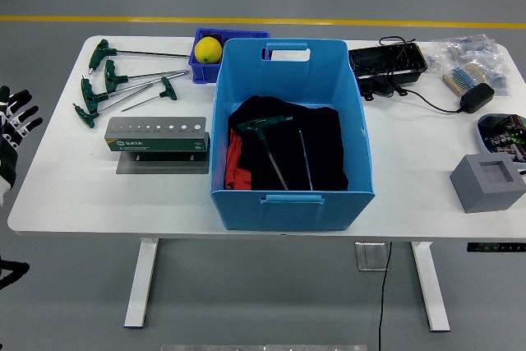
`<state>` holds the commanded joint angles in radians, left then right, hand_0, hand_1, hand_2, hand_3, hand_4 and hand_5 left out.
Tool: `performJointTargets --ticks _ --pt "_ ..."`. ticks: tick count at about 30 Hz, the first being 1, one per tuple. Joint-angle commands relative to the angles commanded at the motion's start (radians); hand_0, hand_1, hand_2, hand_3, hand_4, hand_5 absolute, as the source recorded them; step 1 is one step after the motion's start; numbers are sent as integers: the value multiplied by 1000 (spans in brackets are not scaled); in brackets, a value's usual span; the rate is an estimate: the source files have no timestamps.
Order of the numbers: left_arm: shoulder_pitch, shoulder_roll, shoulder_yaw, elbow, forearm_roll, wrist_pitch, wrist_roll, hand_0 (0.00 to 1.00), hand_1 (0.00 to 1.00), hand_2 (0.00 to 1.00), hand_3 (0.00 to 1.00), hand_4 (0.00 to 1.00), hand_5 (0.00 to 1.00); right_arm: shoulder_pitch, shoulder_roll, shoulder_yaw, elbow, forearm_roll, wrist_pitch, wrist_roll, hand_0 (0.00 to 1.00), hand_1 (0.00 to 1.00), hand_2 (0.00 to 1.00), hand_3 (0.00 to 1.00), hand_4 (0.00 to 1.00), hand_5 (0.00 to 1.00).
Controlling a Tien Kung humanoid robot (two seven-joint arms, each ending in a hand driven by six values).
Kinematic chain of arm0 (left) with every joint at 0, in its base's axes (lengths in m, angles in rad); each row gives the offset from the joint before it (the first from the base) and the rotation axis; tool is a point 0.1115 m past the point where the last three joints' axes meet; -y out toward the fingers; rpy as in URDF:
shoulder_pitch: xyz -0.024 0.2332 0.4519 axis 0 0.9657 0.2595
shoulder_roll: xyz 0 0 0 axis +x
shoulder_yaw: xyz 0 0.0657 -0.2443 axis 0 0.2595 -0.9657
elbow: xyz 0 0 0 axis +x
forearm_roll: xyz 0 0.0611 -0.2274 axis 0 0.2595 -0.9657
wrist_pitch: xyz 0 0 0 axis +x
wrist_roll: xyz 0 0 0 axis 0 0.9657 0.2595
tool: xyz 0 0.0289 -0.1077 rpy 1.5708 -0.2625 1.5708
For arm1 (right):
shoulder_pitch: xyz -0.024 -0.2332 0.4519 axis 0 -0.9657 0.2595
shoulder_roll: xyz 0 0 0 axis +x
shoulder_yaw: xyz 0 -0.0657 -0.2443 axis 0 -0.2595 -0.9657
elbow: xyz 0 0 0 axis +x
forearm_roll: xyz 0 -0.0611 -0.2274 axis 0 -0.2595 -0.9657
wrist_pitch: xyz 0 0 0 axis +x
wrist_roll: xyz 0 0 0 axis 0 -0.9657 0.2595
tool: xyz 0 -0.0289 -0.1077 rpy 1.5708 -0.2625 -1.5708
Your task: Lift tool from toolbox,place it in box,lift tool from toolbox,place it in box
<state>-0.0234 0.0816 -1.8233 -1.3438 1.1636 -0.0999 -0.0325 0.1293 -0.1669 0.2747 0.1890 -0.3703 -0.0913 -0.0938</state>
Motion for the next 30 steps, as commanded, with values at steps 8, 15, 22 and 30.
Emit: performJointTargets --ticks 8,15,22,30 --pt "-5 1 5 -10 11 -38 10 764 808 840 745 881 877 3 -1 2 -1 -2 1 1 710 700 762 605 858 684" --pt "-6 1 3 -8 30 -33 -1 784 815 843 749 892 889 8 -4 8 -1 -10 4 2 709 700 762 605 857 684" --pt "-8 -4 14 -2 20 -23 -11 864 874 881 770 908 913 11 -6 8 -1 -9 4 3 710 700 761 606 857 684" --pt "-13 -1 37 5 11 -10 -10 937 964 983 890 924 957 14 -7 14 1 -17 5 1 710 700 761 606 857 683"
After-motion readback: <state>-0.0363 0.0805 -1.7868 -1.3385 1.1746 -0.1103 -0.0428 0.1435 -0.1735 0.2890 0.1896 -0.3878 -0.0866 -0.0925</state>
